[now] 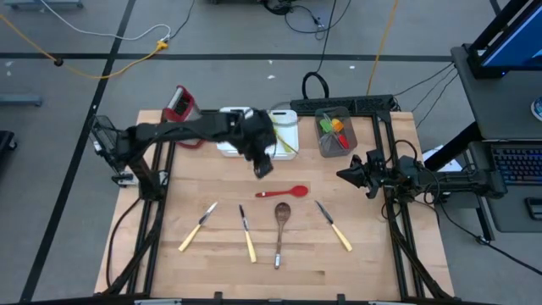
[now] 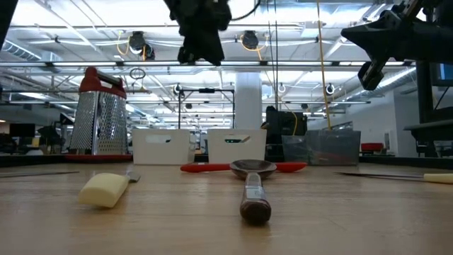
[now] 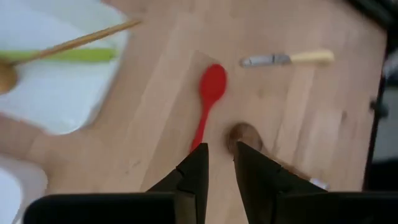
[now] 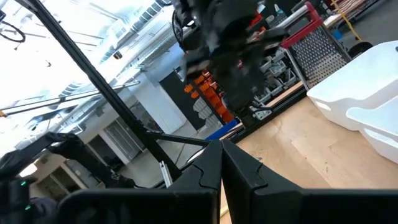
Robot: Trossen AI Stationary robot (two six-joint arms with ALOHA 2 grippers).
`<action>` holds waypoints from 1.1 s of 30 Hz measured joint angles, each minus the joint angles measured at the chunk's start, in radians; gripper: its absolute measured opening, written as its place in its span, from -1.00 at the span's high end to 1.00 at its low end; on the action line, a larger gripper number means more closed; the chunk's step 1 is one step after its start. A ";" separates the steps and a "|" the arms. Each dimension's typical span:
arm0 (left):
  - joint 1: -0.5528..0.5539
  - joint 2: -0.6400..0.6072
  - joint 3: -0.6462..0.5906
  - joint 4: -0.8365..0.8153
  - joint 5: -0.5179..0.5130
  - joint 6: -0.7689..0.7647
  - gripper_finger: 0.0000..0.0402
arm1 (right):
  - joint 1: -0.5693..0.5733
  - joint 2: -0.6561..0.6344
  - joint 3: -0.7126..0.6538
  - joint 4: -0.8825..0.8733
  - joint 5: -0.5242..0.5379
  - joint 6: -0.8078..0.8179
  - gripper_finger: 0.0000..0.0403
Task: Pick & Place Kitchen Items
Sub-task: Put the red serving spoon into the right white bin
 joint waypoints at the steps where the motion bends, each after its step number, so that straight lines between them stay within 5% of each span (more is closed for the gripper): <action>1: -0.026 0.000 0.000 0.000 -0.019 0.024 0.62 | 0.000 0.000 0.000 0.000 0.000 0.000 1.00; 7: -0.142 0.000 -0.030 0.006 -0.161 0.094 0.62 | 0.000 0.000 0.000 0.000 0.000 0.000 1.00; 18: -0.188 0.001 -0.229 0.176 -0.173 0.093 0.58 | 0.000 0.000 0.000 0.000 0.000 0.000 1.00; 33: -0.191 0.002 -0.439 0.460 -0.243 0.100 -0.22 | 0.000 0.000 0.000 0.000 0.000 0.001 1.00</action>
